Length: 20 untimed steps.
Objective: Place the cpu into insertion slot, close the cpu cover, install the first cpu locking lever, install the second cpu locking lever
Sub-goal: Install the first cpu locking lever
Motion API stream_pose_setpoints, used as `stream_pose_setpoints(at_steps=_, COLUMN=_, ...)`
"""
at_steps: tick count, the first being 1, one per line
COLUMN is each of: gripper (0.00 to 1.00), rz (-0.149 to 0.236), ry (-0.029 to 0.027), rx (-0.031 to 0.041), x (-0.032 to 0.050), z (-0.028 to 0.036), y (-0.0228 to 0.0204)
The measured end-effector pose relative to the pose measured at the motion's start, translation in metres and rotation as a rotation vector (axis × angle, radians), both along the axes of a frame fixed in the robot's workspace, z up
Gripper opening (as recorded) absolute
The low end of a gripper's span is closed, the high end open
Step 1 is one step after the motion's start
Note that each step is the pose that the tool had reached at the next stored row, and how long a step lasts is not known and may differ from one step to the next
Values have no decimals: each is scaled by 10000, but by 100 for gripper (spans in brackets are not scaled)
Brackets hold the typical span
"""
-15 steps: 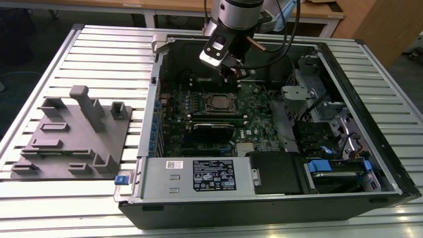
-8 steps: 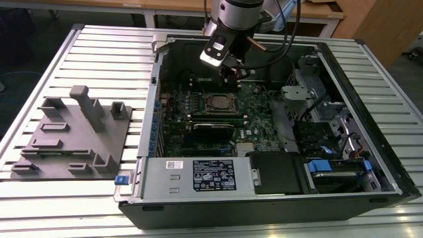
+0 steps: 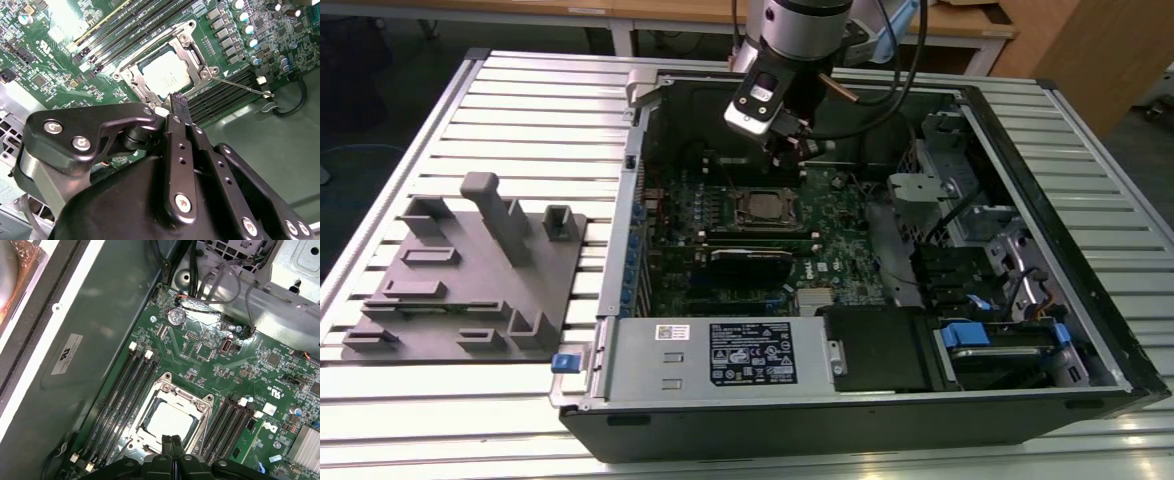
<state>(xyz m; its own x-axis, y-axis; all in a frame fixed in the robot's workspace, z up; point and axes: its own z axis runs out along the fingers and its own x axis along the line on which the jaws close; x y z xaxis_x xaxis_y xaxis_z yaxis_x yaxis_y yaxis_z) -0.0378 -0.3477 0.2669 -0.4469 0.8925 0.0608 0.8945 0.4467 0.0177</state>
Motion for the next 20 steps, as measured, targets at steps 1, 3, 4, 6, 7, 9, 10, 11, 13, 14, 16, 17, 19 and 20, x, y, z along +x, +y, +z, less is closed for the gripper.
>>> stream_pose_setpoints(at_steps=1, gripper=11, rz=13, ry=-1, rx=0, x=0, z=0, y=0)
stream_pose_setpoints(at_steps=3, gripper=11, rz=47, ry=0, rx=0, x=0, z=0, y=0)
stream_pose_setpoints(at_steps=4, gripper=11, rz=64, ry=0, rx=0, x=0, z=0, y=0)
stream_pose_setpoints(at_steps=6, gripper=11, rz=101, ry=0, rx=0, x=0, z=0, y=0)
stream_pose_setpoints(at_steps=7, gripper=11, rz=120, ry=0, rx=0, x=0, z=0, y=0)
stream_pose_setpoints(at_steps=9, gripper=11, rz=180, ry=0, rx=-1, x=0, z=0, y=0)
stream_pose_setpoints(at_steps=10, gripper=11, rz=209, ry=0, rx=0, x=0, z=0, y=0)
stream_pose_setpoints(at_steps=11, gripper=11, rz=237, ry=0, rx=0, x=0, z=0, y=0)
stream_pose_setpoints(at_steps=13, gripper=11, rz=291, ry=0, rx=0, x=0, z=0, y=0)
stream_pose_setpoints(at_steps=14, gripper=11, rz=319, ry=0, rx=0, x=0, z=0, y=0)
stream_pose_setpoints(at_steps=16, gripper=11, rz=371, ry=0, rx=0, x=0, z=0, y=0)
stream_pose_setpoints(at_steps=17, gripper=11, rz=396, ry=0, rx=0, x=0, z=0, y=0)
stream_pose_setpoints(at_steps=19, gripper=11, rz=422, ry=0, rx=0, x=0, z=0, y=0)
stream_pose_setpoints(at_steps=20, gripper=11, rz=423, ry=0, rx=0, x=0, z=0, y=0)
